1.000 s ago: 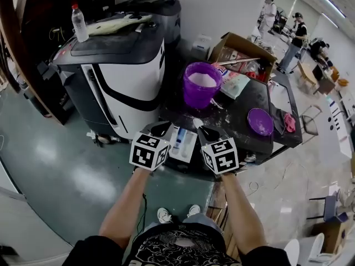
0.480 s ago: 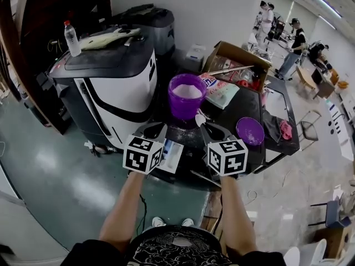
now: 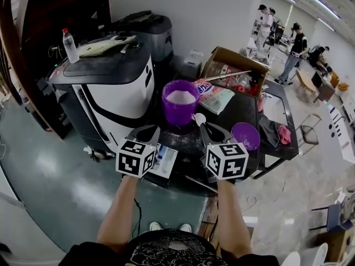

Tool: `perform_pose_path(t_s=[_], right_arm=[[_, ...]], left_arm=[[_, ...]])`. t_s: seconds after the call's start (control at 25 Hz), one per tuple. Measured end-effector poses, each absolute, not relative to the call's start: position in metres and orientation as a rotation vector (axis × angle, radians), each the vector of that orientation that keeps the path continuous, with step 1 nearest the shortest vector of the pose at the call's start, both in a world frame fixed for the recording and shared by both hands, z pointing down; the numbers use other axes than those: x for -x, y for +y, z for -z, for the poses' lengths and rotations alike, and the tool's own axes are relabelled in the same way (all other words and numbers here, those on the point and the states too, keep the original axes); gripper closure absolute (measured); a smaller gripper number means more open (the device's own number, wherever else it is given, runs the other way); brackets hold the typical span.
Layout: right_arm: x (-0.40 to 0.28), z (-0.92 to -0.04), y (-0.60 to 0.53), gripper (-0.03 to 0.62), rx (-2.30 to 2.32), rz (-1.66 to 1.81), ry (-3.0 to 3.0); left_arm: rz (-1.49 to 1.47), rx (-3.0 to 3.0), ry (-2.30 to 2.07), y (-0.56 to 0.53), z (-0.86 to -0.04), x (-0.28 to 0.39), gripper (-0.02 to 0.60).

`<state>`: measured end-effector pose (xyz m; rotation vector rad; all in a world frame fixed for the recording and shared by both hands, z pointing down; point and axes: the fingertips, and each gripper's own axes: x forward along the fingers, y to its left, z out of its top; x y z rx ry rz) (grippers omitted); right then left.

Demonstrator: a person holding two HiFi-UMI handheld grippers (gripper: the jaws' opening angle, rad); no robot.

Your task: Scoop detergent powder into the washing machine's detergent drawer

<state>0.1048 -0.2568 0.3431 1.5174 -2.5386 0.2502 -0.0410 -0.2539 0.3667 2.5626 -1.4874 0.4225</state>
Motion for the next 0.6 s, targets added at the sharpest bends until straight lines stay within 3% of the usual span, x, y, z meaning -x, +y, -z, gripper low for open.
perform_pose_path(t_s=[0.6], right_arm=[[-0.1108, -0.3405, -0.2512, 0.56, -1.509, -0.24, -2.548]], left_arm=[[-0.399, -2.553, -1.52, -0.249, -0.3597, 0.0408, 0.577]])
